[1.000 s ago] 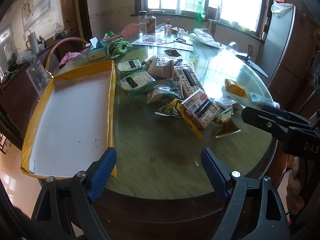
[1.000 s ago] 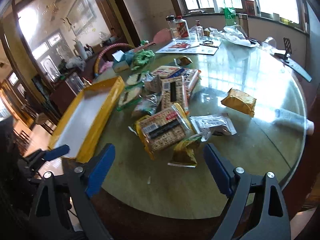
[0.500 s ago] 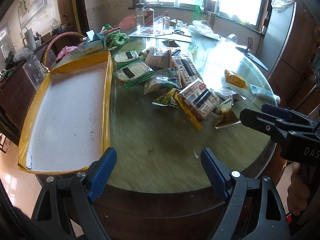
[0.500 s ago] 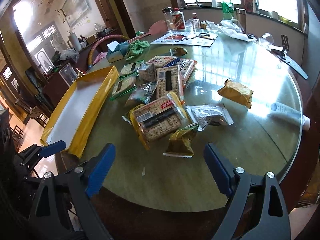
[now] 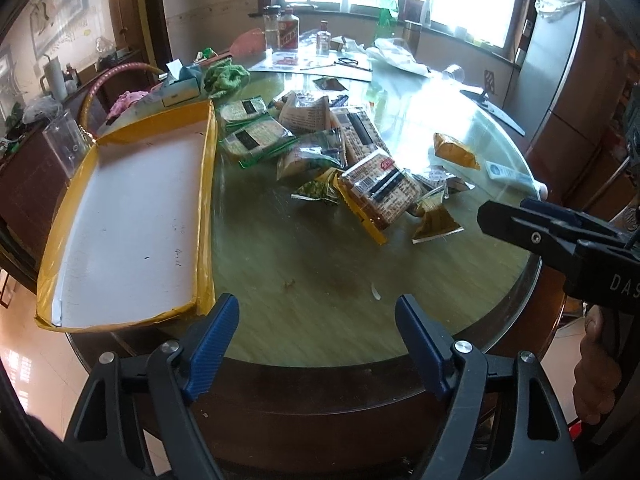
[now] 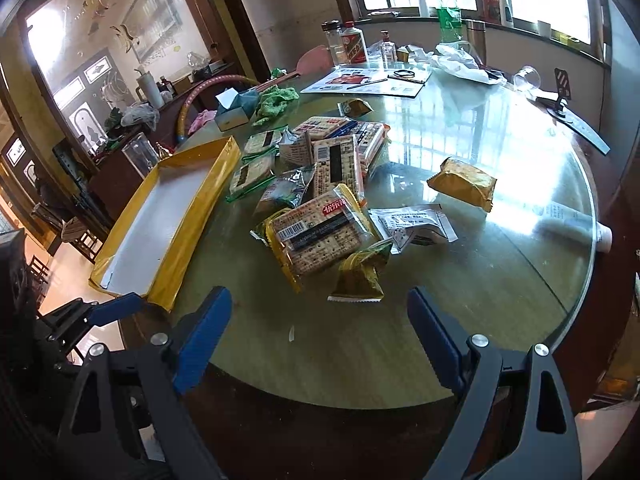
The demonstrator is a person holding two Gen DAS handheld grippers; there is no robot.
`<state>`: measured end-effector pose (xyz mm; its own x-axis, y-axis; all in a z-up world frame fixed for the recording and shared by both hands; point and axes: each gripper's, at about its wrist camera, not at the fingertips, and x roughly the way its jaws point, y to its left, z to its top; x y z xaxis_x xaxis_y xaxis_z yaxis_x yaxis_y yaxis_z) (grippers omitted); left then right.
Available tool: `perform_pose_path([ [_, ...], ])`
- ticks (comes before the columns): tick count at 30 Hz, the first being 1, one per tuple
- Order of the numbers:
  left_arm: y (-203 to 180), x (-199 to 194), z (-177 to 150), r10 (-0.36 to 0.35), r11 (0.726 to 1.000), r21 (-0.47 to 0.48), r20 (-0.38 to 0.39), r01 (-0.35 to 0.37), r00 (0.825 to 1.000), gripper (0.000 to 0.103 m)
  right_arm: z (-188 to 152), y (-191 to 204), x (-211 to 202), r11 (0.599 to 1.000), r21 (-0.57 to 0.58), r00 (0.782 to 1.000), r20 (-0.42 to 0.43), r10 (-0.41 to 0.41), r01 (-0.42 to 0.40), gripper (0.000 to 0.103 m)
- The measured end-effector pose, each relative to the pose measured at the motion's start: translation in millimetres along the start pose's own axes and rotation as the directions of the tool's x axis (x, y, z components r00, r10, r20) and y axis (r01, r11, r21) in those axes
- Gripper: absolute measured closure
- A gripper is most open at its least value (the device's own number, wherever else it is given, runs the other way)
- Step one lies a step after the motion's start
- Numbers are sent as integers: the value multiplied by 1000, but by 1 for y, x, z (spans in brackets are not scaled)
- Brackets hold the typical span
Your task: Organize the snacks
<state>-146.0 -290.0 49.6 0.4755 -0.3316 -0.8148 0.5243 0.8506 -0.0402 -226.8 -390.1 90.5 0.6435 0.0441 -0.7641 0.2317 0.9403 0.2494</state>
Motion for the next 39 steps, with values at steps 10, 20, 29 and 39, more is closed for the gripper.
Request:
perform_pose_path([
  [10, 12, -3, -3, -67, 996, -53, -28, 65, 997, 23, -4, 5, -7, 999, -1, 999, 2, 49, -49, 13],
  [20, 17, -17, -3, -39, 998, -56, 27, 41, 999, 22, -12, -4, -12, 998, 49, 999, -30, 35, -34, 12],
  [29, 12, -9, 2, -88, 996, -31, 8, 88, 996, 22, -15, -17, 2, 995, 82, 996, -64, 65, -60, 12],
  [39, 6, 9, 16, -65, 998, 27, -17, 65, 998, 23, -4, -33, 36, 989, 138, 993, -94, 75, -62, 23],
])
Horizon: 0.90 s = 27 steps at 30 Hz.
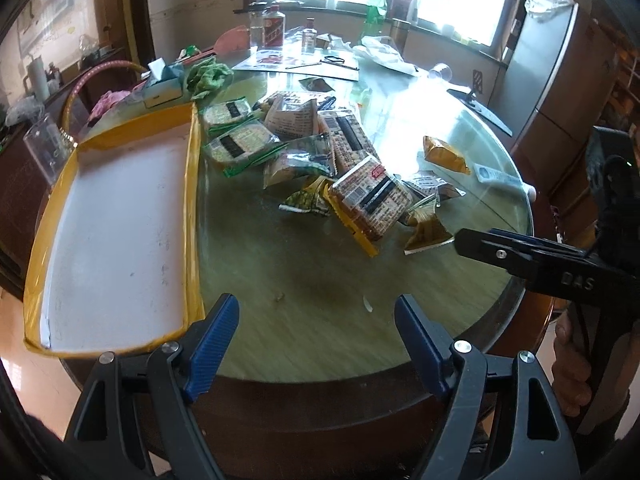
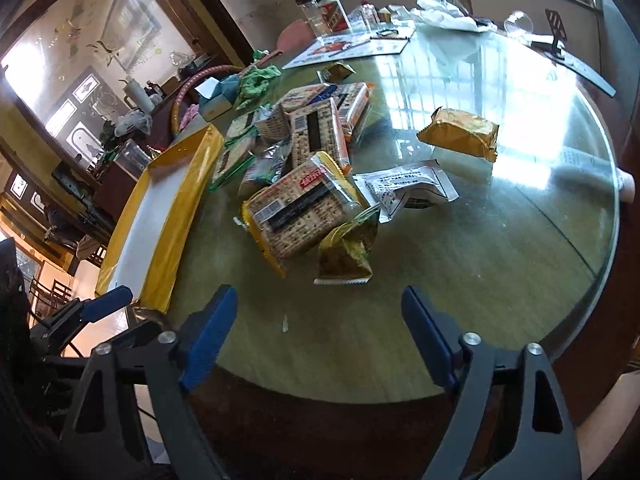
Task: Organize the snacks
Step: 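Grasp the red-label cracker pack with the left tool while the right grasps a green chip bag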
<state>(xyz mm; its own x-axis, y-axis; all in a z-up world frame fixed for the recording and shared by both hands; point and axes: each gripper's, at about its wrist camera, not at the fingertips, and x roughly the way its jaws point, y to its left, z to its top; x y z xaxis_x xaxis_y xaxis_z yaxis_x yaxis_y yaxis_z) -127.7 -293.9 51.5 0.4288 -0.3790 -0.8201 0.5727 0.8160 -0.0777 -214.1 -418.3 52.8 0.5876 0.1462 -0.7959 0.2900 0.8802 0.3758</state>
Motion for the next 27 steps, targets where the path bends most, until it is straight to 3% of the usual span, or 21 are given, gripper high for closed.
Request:
perform_pose_path([
  [4, 0, 9, 7, 3, 1000, 14, -6, -3, 1000, 23, 8, -5, 12, 1000, 5, 1000, -17, 4, -4, 27],
  [15, 6, 22, 16, -11, 1000, 12, -30, 11, 1000, 23, 24, -19, 37, 998, 55, 998, -49, 26, -23, 28],
  [19, 7, 23, 19, -5, 1000, 15, -28, 5, 1000, 23, 30, -18, 46, 998, 58, 998, -59, 23, -20, 39],
  [25, 1, 29, 31, -12, 999, 42, -22, 13, 1000, 23, 32, -20, 54, 999, 47, 997, -76, 10, -6, 69],
  [27, -5, 35, 39, -32, 997, 64, -31, 34, 999, 23, 32, -22, 54, 999, 44, 997, -78, 14, -10, 70],
])
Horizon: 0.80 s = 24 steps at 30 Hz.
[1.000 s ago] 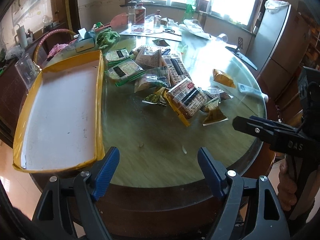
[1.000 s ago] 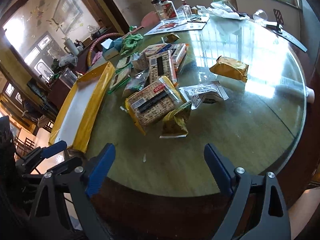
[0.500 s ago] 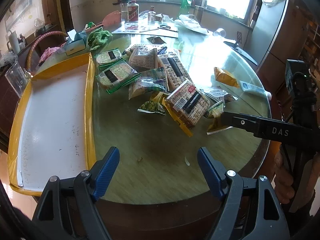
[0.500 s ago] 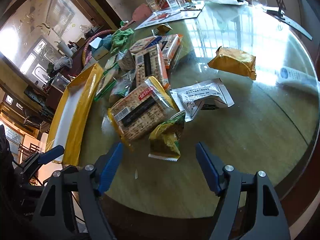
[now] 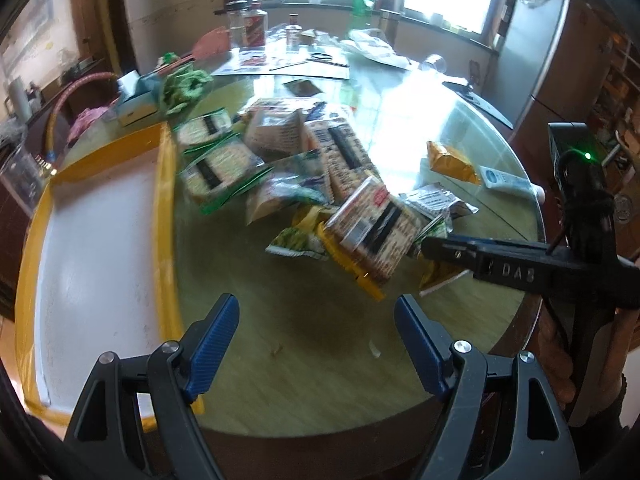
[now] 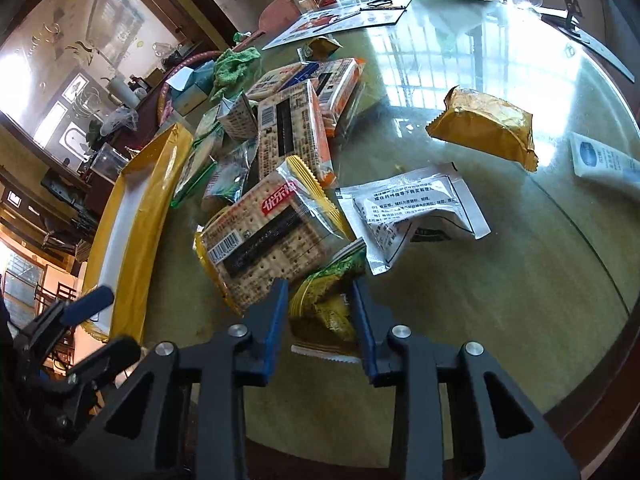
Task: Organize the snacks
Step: 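Grasp the red-label cracker pack with the left tool while the right grasps a green chip bag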
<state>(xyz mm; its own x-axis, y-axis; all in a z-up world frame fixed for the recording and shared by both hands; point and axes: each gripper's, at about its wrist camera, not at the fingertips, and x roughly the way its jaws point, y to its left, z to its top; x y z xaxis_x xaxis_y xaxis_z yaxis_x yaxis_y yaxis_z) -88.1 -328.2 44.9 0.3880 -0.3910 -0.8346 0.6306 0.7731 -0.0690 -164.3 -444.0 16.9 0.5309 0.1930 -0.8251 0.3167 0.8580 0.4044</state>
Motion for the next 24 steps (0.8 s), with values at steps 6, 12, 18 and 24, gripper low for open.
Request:
perform_pose_path([
  [6, -15, 36, 39, -63, 996, 54, -38, 65, 997, 23, -5, -3, -8, 1000, -12, 1000, -1, 1, -1, 78],
  [12, -37, 84, 67, -44, 990, 132, -95, 56, 995, 23, -13, -12, -24, 1000, -17, 1000, 27, -11, 12, 90],
  [18, -59, 87, 51, -78, 967, 233, -136, 108, 988, 26, -15, -20, -24, 1000, -18, 1000, 2, 20, -20, 56],
  [24, -62, 92, 48, -81, 966, 230, -174, 121, 981, 29, -21, -22, -12, 999, -40, 999, -40, 2, -3, 48],
])
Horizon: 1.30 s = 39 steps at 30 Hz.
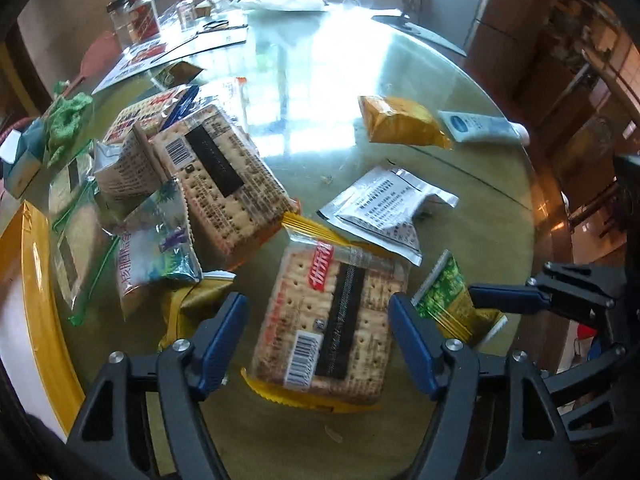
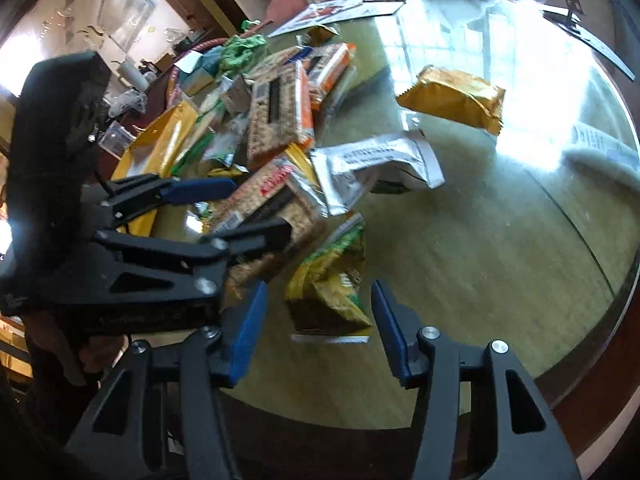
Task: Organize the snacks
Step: 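Grasp the red-label cracker pack with the left tool while the right grasps a green chip bag, then carry both packets to the yellow tray and open both tools to drop them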
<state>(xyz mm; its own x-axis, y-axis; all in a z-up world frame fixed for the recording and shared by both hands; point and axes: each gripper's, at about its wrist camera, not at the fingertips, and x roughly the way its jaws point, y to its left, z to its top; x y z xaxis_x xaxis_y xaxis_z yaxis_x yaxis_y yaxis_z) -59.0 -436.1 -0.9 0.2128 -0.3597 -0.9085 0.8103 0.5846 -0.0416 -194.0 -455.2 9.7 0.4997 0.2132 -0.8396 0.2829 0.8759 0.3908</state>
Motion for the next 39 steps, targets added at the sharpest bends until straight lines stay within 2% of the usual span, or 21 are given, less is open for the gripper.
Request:
perform_pose_path([
  [3, -2, -1, 1, 12, 1000, 20, 2, -12, 1000, 29, -1, -4, -2, 1000, 6, 1000, 0, -6, 6, 62],
  [6, -5, -7, -3, -1, 1000, 30, 20, 1, 1000, 30, -2, -3, -8, 998, -33, 998, 7, -62, 62, 62],
  [9, -13, -6, -5, -9, 999, 52, 9, 9, 1000, 29, -5, -9, -16, 997, -38, 997, 11, -74, 74, 63],
  [12, -24, 3, -7, 51, 994, 99, 6, -51, 999, 25, -5, -16, -27, 997, -18, 996, 40, -76, 77, 64],
  [15, -21, 9, -6, 59, 992, 116, -5, -58, 998, 25, -4, -22, -32, 996, -4, 995, 52, -86, 86, 65],
  [20, -12, 7, -15, 12, 999, 53, -38, -10, 999, 28, -6, -24, -31, 997, 6, 996, 50, -73, 73, 65],
  [24, -17, 3, -26, 31, 1000, -1, -36, -31, 999, 28, -8, -24, -31, 998, 8, 997, 48, -65, 64, 66],
  [26, -17, 5, -28, 75, 997, -32, -14, -76, 997, 26, -8, -23, -31, 998, 8, 997, 50, -64, 63, 66],
  [27, -19, 4, -31, 77, 996, -43, -8, -77, 997, 29, -8, -22, -32, 998, 6, 997, 52, -64, 64, 67],
  [28, -19, 3, -32, 78, 995, -56, -8, -78, 997, 30, -9, -21, -33, 998, 4, 996, 55, -63, 63, 68],
  [30, -19, 0, -35, 93, 993, -71, -13, -94, 996, 32, -11, -20, -37, 998, 7, 996, 66, -59, 59, 81],
  [33, -14, -14, -44, 65, 992, -114, 35, -61, 997, 33, -14, -17, -43, 998, -2, 995, 79, -67, 68, 84],
  [39, 1, -50, -67, 2, 980, -200, 98, 18, 995, 34, -17, -11, -25, 998, -5, 998, 23, -62, 62, 83],
])
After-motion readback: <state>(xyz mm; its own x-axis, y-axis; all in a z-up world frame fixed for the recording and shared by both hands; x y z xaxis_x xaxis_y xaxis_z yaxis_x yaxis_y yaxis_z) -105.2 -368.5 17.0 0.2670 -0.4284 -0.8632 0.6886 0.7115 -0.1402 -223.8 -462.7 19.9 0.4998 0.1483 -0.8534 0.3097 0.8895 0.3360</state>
